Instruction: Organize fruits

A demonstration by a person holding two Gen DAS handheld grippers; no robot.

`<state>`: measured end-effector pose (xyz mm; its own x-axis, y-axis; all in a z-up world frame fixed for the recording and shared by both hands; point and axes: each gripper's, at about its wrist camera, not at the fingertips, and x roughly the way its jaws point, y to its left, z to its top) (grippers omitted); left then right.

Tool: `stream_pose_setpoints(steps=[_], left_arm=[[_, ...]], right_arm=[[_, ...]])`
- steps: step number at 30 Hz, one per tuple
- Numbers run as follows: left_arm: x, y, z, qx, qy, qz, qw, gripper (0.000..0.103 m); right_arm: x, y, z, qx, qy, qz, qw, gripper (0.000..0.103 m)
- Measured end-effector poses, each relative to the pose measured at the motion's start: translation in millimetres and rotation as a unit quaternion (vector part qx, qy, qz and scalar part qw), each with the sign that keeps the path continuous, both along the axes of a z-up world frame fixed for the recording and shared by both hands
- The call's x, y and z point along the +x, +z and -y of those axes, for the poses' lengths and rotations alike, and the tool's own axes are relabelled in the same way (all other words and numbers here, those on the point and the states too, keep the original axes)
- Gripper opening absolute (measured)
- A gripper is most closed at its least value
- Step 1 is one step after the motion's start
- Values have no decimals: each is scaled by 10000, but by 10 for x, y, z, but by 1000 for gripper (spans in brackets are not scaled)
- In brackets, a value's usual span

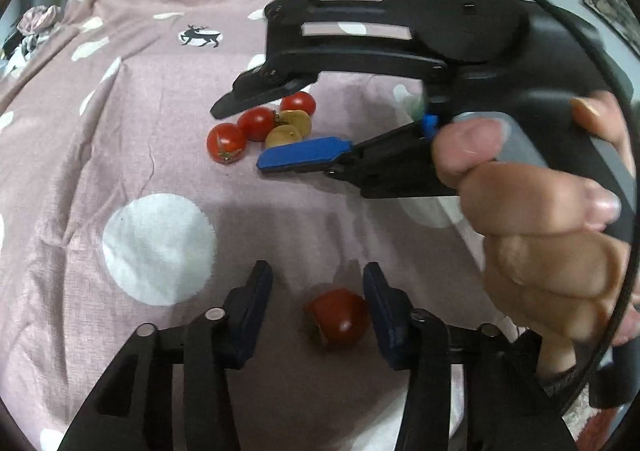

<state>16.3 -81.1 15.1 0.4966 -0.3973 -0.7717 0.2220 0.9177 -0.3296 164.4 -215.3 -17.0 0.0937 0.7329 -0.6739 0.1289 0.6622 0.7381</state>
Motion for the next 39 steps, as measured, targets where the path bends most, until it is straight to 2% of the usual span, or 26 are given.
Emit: stream_pose_setpoints(steps=[2,3,4,6,9,11,15,22,24,25,29,31,35,39], left_arm=[[1,-1,-15,66,-34,-29,10000,31],[-9,-3,-23,136,-35,-29,9999,29],[-17,0,-30,151,-57,0,9999,29],[-26,1,-32,172,-91,6,9998,29],[-17,14,-54,157,-71,-64,9998,28],[-53,37,-65,142,-77,-90,9998,28],[-164,115,-85,274,-129,136,9994,28],[-290,359,-17,332,-220,654,9971,28],[-317,400,5,302,-249,725,9966,28],[-328,414,16,291,-260,742,9965,28],[-291,465,32,216,-234,802,9963,28],[-279,499,56,173,-206,854,9960,28],[-228,496,6,128,-30,846,9963,28],[-283,437,-23,354,16,802,9961,28]], right_arm=[[56,-61,-29,-88,72,-109,9999,29],[75,-91,-36,-250,59,-165,9995,22],[100,-116,-44,-146,72,-179,9997,20],[112,-103,-62,-164,164,-107,9997,20],[87,-52,-26,-297,-99,32,9995,19],[82,-12,-6,-286,-63,141,9995,19],[22,139,52,-219,-85,410,9989,19],[-282,590,200,-196,17,1173,9929,19],[-364,713,279,-172,-27,1400,9900,17],[-395,761,313,-174,-49,1508,9884,11],[-505,919,528,-53,-193,1808,9833,11],[-521,927,587,-148,-204,1922,9810,12],[-443,712,665,-159,-394,1412,9891,14],[-364,575,602,37,-334,1061,9938,19]])
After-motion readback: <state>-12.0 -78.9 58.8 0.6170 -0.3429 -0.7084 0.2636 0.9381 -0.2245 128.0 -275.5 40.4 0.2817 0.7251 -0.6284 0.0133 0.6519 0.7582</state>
